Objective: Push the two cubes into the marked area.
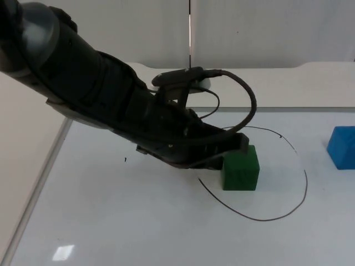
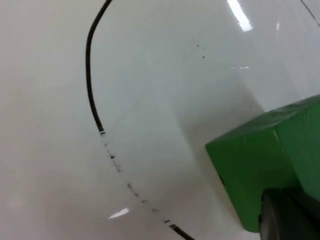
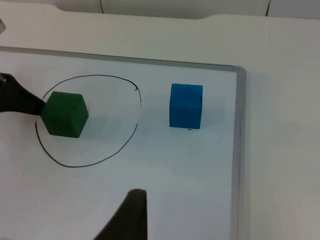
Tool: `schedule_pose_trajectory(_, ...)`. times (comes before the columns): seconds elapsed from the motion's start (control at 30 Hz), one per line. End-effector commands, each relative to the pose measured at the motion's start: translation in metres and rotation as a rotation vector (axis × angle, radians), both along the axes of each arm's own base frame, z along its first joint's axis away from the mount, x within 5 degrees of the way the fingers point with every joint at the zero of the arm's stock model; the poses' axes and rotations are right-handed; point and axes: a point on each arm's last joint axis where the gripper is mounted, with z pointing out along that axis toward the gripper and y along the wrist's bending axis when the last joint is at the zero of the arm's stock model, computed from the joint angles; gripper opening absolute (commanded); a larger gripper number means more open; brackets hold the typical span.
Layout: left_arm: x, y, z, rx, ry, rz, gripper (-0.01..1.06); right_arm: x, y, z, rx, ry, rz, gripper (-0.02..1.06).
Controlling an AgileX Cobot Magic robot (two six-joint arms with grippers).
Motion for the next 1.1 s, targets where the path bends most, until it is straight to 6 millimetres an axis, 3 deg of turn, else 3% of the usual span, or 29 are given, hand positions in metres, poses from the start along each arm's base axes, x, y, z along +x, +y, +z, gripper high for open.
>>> schedule_pose_trajectory(0.0, -0.002, -0.004, 0.001, -0.012, 0.002, -0.02, 0.0, 0.0, 0.0, 0.001, -0.004, -0.011, -0.006, 1.05)
schedule_pose_trajectory(0.2, 0.004, 0.007, 0.0, 0.115, -0.077, -0.049, 0.0, 0.0, 0.0, 0.001, -0.004, -0.011, -0.006, 1.05)
schedule_pose_trajectory(0.37, 0.013, 0.019, 0.009, 0.115, -0.099, -0.019, 0.0, 0.0, 0.0, 0.001, -0.004, -0.011, -0.006, 1.05)
schedule_pose_trajectory(0.43, 0.021, 0.031, 0.023, 0.097, -0.125, 0.019, 0.0, 0.0, 0.0, 0.001, -0.004, -0.011, -0.006, 1.05)
schedule_pose_trajectory(0.5, 0.027, 0.045, 0.048, 0.067, -0.18, 0.031, 0.0, 0.0, 0.0, 0.001, -0.004, -0.011, -0.006, 1.05)
schedule_pose_trajectory(0.57, 0.028, 0.05, 0.059, 0.054, -0.2, 0.022, 0.0, 0.0, 0.0, 0.001, -0.004, -0.011, -0.006, 1.05)
schedule_pose_trajectory(0.7, 0.025, 0.065, 0.108, 0.038, -0.321, 0.032, 0.0, 0.0, 0.0, 0.001, -0.004, -0.011, -0.006, 1.05)
schedule_pose_trajectory(0.73, 0.025, 0.065, 0.108, 0.038, -0.321, 0.032, 0.0, 0.0, 0.0, 0.001, -0.004, -0.011, -0.006, 1.05)
schedule_pose_trajectory(0.87, 0.013, 0.075, 0.153, 0.019, -0.429, 0.035, 0.0, 0.0, 0.0, 0.001, -0.006, -0.011, -0.007, 1.05)
schedule_pose_trajectory(0.9, 0.013, 0.075, 0.153, 0.019, -0.429, 0.035, 0.0, 0.0, 0.0, 0.001, -0.006, -0.011, -0.007, 1.05)
schedule_pose_trajectory(1.07, -0.008, 0.082, 0.193, -0.004, -0.507, 0.007, 0.0, 0.0, 0.0, 0.001, -0.006, -0.011, -0.007, 1.05)
